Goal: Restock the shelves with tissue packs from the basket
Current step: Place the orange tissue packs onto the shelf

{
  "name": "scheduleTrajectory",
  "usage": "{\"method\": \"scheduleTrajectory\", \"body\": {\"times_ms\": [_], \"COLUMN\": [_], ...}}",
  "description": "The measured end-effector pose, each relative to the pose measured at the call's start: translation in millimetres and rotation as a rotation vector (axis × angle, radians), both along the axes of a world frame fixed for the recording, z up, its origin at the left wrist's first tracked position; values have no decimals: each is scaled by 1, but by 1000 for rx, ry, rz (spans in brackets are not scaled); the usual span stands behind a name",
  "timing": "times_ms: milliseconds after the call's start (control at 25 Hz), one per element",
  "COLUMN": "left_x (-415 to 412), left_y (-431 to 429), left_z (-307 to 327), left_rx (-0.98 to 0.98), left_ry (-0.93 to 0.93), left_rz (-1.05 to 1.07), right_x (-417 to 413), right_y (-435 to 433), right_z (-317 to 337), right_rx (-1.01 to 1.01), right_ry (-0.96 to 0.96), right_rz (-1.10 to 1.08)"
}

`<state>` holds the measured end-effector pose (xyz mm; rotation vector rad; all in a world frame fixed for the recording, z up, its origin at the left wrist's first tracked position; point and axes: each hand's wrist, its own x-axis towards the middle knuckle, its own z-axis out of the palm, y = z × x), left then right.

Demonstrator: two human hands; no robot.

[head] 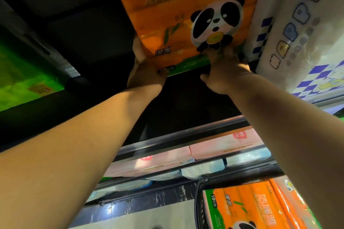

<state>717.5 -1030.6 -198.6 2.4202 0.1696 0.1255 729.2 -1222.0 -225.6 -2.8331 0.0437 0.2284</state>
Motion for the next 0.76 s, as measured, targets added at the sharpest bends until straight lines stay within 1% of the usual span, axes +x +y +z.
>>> {"method": "scheduleTrajectory", "body": {"times_ms": [80, 160, 240, 280, 320, 360, 400, 440, 520, 600, 680, 760], "left_x": [-3, -8, -16, -22, -28, -34, -43, -53, -73, -93, -109, -125], "left_y": [9, 18, 22, 23, 23, 23, 25, 26, 26, 25, 21, 16], "left_z": [1, 4, 9, 13, 16, 16, 16, 16, 16, 16, 13, 8], "left_rx": [-23, -91, -159, -144, -87, 12, 133, 248, 396, 468, 482, 477], "left_ry": [-20, -39, -13, 27, 81, 120, 118, 72, -18, -92, -199, -233], "left_rz": [-74, -145, -177, -176, -159, -132, -138, -185, -317, -435, -552, -648], "right_x": [-2, -11, -21, -27, -35, -44, -55, -69, -101, -134, -168, -206], "right_y": [-1, 0, 1, 4, 6, 9, 12, 15, 18, 20, 17, 14], "right_z": [-1, -2, 1, 3, 5, 7, 9, 11, 16, 19, 18, 17], "right_rx": [14, 19, 17, 4, -9, -15, -15, -9, 23, 23, 6, 1], "right_ry": [-14, -19, -5, -2, -16, -40, -74, -117, -219, -327, -405, -382], "right_rz": [-5, 3, 17, 22, 23, 22, 14, 0, -38, -94, -173, -242]}}
